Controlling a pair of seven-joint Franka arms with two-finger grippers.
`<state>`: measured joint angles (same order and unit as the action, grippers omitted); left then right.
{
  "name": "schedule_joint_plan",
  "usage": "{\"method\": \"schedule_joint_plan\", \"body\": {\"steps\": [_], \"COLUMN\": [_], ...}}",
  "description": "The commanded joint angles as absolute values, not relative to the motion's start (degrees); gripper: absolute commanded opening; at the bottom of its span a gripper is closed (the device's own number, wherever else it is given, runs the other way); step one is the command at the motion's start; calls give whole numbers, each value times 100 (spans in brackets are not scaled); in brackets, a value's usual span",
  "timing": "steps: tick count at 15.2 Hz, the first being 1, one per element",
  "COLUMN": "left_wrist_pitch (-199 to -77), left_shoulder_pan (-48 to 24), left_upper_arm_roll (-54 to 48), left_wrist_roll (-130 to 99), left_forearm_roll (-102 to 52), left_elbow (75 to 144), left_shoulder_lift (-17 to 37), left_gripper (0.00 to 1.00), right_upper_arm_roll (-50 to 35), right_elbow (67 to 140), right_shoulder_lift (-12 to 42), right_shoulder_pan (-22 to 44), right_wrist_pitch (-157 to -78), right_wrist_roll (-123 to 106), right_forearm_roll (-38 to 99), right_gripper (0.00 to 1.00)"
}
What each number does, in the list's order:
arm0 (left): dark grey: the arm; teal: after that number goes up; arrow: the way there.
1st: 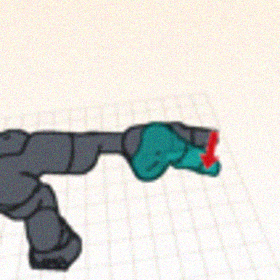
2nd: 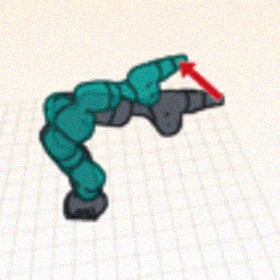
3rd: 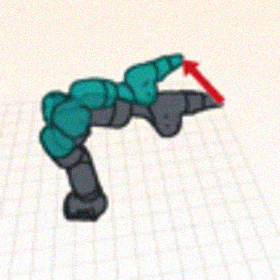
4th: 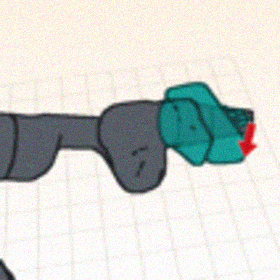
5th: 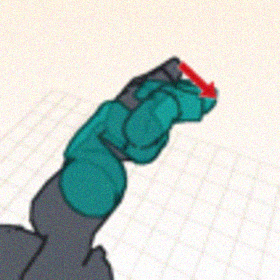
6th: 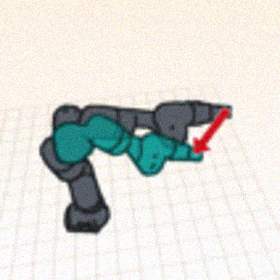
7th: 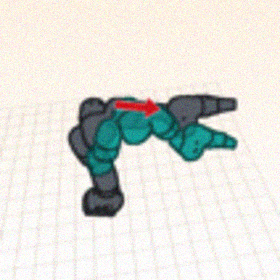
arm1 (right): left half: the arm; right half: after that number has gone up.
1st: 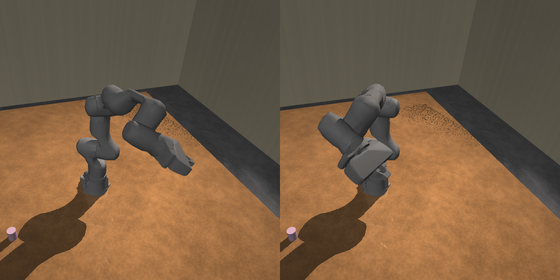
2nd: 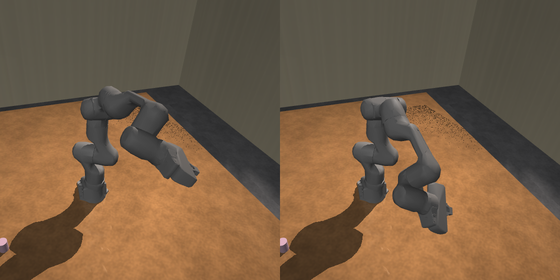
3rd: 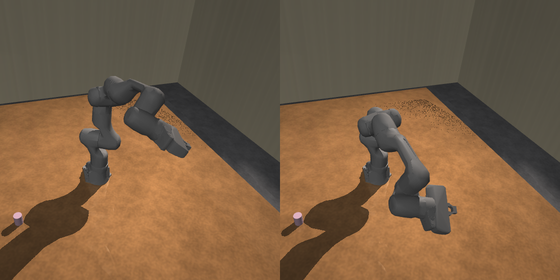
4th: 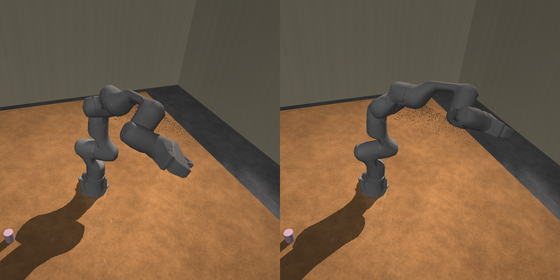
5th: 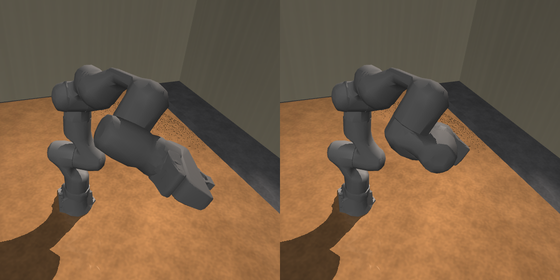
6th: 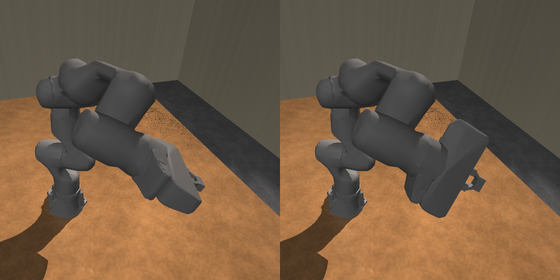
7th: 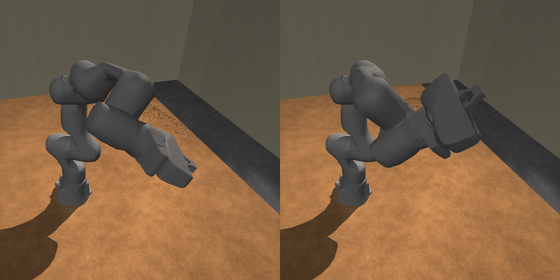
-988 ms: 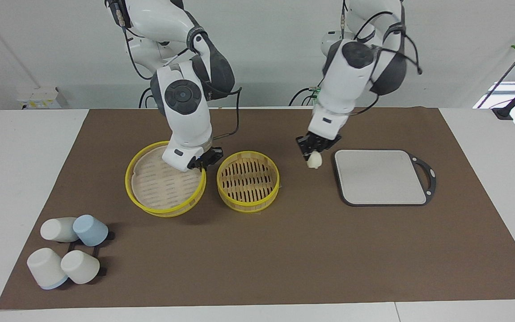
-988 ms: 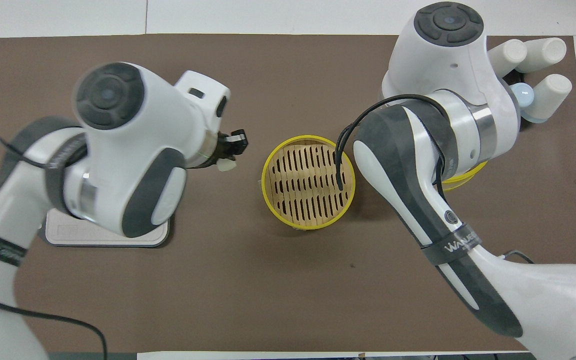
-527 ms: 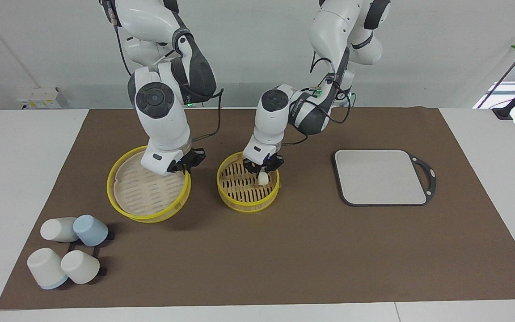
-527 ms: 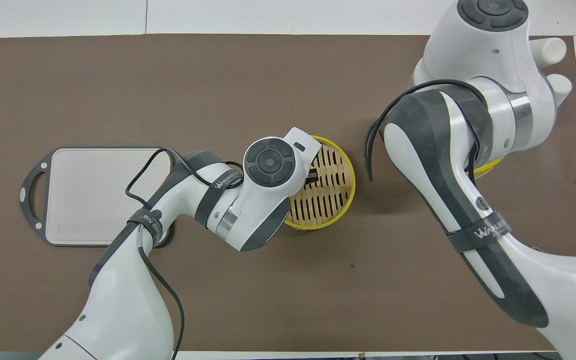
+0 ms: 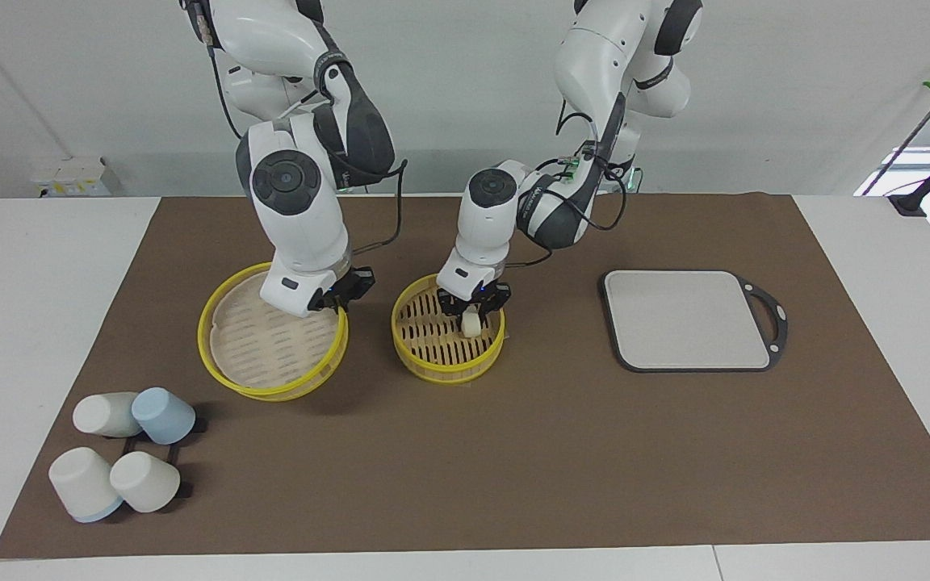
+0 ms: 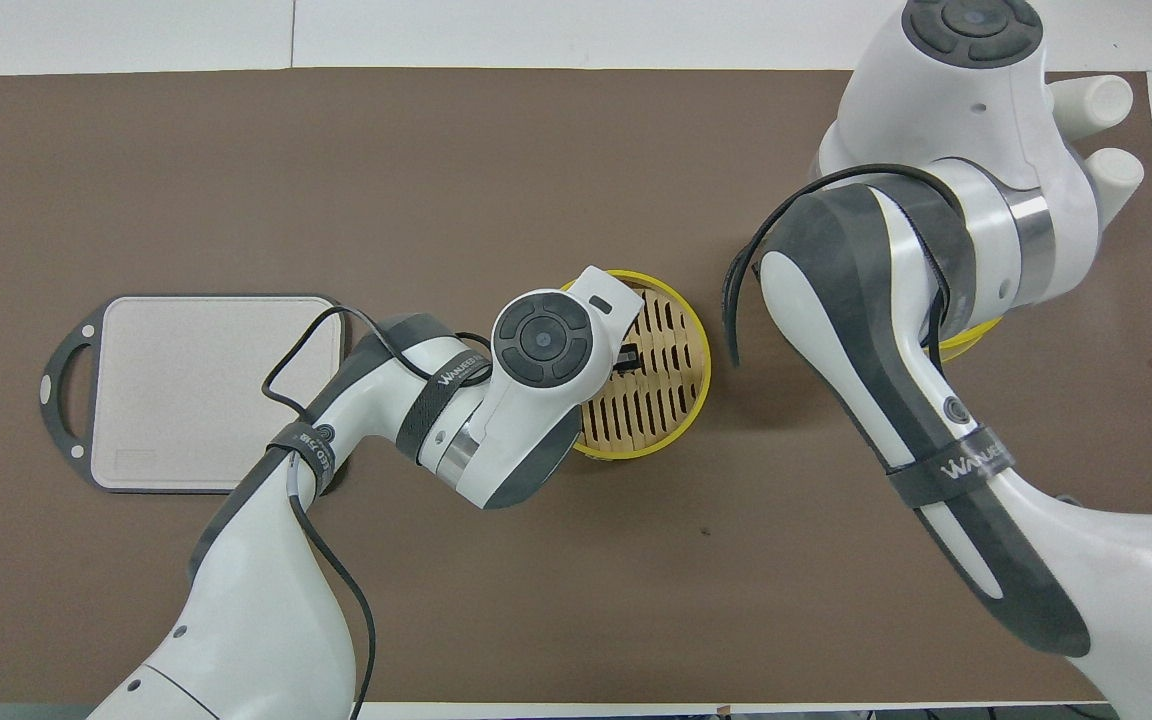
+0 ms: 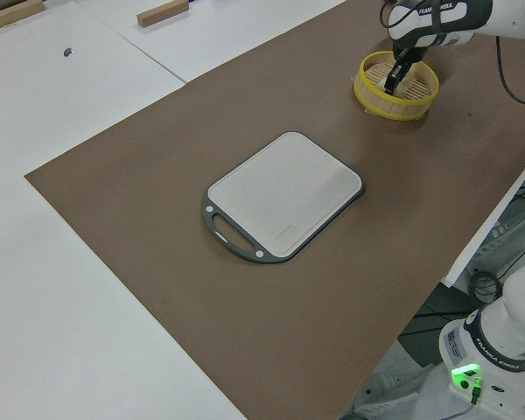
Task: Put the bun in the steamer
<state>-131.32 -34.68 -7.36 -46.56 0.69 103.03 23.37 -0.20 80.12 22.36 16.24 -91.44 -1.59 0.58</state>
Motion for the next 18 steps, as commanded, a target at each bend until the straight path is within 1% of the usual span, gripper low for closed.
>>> {"method": "schedule_joint_plan", "body": {"steps": [1,4,6,8,10,11,13,15,18], "left_wrist_pitch": [-12816,-11851,-11410,-10936,-10584,-10460,-10249,-10064,-9897], "left_shoulder_pan": [-3437,-2832,-2218,-1375,-654,-407,59,394,553], "left_upper_arm_roll": [-642,-642,-642,-642,-642,-633,-633,-624,-615], "left_wrist_roll": [-4790,-4685,-4370,-3477,-2439,-2095,-1436,-777,-519], "left_forearm_roll": [176,176,176,176,176,176,176,167,167], "left_elbow": [10441,10415,10397,10389,10362,10362,10354,10336,10292], "left_shoulder_lift": [1883,1163,758,397,194,98,-78,-167,-255], "left_gripper": [100,100,100,100,100,100,100,100,100], "right_upper_arm_roll": [-53,-114,-114,-106,-105,-105,-105,-105,-105], "right_elbow": [8191,8174,8191,8191,8165,8148,8208,8567,8867], "right_shoulder_lift": [2048,2057,2057,2074,2179,2301,2478,2435,2303], "right_shoulder_pan": [1626,1696,2090,2520,3187,3512,3900,3964,3964], "right_wrist_pitch": [-9237,-9368,-9727,-10115,-10440,-10746,-11230,-11434,-11461], "right_wrist_roll": [-202,-89,428,1034,1903,2386,2907,2953,2910], "right_forearm_roll": [44,132,202,316,316,308,282,255,229], "right_gripper": [0,0,0,0,0,0,0,0,0]}}
